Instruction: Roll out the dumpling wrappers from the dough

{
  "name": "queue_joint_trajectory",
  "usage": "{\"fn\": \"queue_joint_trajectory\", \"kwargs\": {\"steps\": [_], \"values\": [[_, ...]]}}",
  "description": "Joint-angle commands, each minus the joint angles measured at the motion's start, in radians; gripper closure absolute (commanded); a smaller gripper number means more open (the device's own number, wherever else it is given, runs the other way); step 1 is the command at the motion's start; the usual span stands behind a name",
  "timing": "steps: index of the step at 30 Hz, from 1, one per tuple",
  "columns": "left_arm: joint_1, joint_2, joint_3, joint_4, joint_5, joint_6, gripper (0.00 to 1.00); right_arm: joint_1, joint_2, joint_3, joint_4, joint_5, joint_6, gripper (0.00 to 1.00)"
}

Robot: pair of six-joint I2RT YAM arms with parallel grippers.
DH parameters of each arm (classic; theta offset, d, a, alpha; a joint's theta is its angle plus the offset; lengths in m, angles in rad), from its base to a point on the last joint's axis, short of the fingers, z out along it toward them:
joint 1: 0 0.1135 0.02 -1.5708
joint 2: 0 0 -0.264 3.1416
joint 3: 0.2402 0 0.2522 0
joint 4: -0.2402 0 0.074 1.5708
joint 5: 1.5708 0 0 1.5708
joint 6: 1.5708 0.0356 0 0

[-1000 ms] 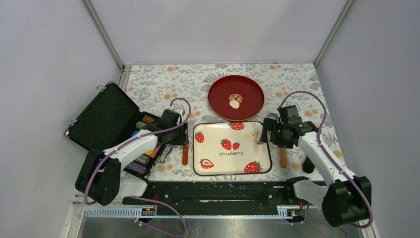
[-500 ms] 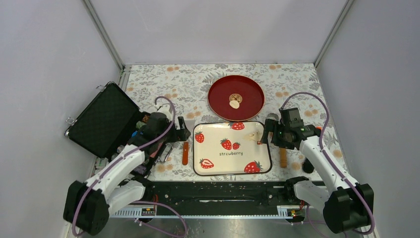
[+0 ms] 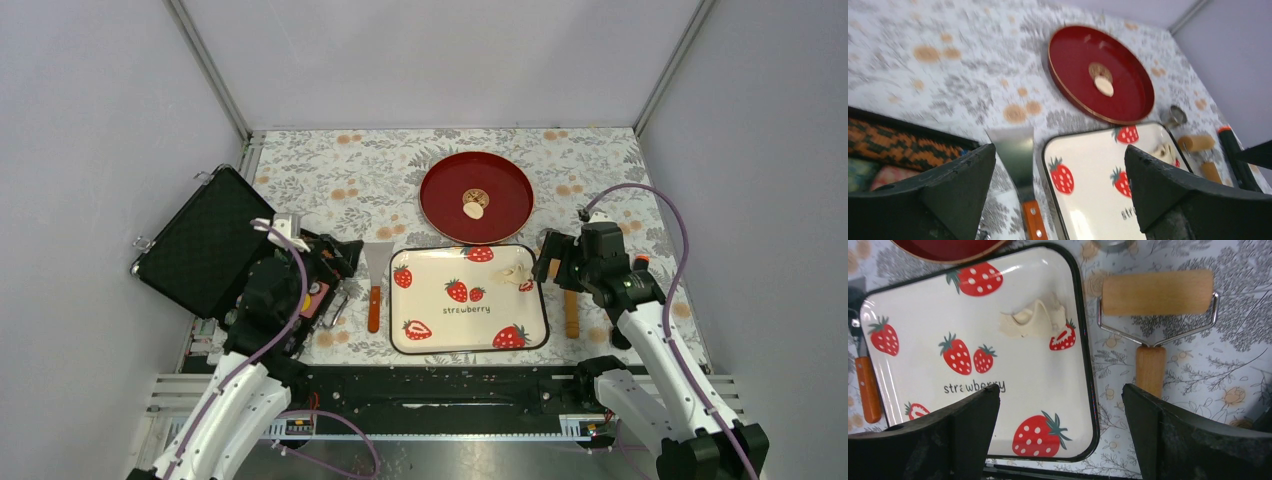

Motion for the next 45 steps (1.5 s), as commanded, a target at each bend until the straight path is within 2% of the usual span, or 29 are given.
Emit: {"fn": "queue_joint_trajectory", "kwargs": {"steps": [1, 5, 8, 12, 15, 19, 21, 25, 30, 33, 38, 43, 45], "values": [[0.007, -0.104, -0.041, 0.095, -0.149, 0.135, 0.01, -0.002, -0.071, -0.005, 0.104, 0.070, -0.002, 0.00], [0.006, -0.161, -0.096, 0.141, -0.222, 0.248, 0.01, -0.002, -0.116, -0.041, 0.204, 0.094, -0.018, 0.00], [0.006, -0.149, -0.108, 0.148, -0.278, 0.302, 0.01, -0.002, -0.123, -0.078, 0.279, 0.120, -0.046, 0.01], [0.007, -0.058, -0.103, 0.173, -0.344, 0.372, 0.01, -0.002, -0.128, -0.166, 0.447, 0.126, -0.096, 0.00], [0.006, 0.034, -0.090, 0.194, -0.453, 0.365, 0.01, -0.002, -0.142, -0.251, 0.623, 0.151, -0.139, 0.01], [0.006, 0.129, -0.115, 0.297, -0.516, 0.379, 0.01, -0.002, -0.151, -0.389, 0.858, 0.232, -0.242, 0.01], [0.006, 0.183, -0.143, 0.385, -0.515, 0.393, 0.01, -0.003, -0.134, -0.447, 0.951, 0.304, -0.262, 0.00], [0.009, 0.318, -0.176, 0.554, -0.521, 0.406, 0.01, -0.003, -0.032, -0.466, 1.003, 0.450, -0.241, 0.01], [0.045, 0.490, -0.230, 0.817, -0.503, 0.397, 0.01, -0.002, 0.118, -0.468, 1.134, 0.490, -0.252, 0.00], [0.088, 0.556, -0.255, 0.967, -0.450, 0.410, 0.01, -0.002, 0.179, -0.453, 1.207, 0.480, -0.278, 0.00], [0.124, 0.669, -0.197, 0.992, -0.326, 0.518, 0.01, -0.026, 0.277, -0.401, 1.271, 0.434, -0.294, 0.01], [0.207, 0.819, -0.283, 1.316, -0.293, 0.455, 0.01, -0.081, 0.344, -0.339, 1.240, 0.350, -0.301, 0.00], [0.213, 0.794, -0.254, 1.214, -0.290, 0.427, 0.01, -0.095, 0.358, -0.339, 1.277, 0.313, -0.336, 0.00]]}}
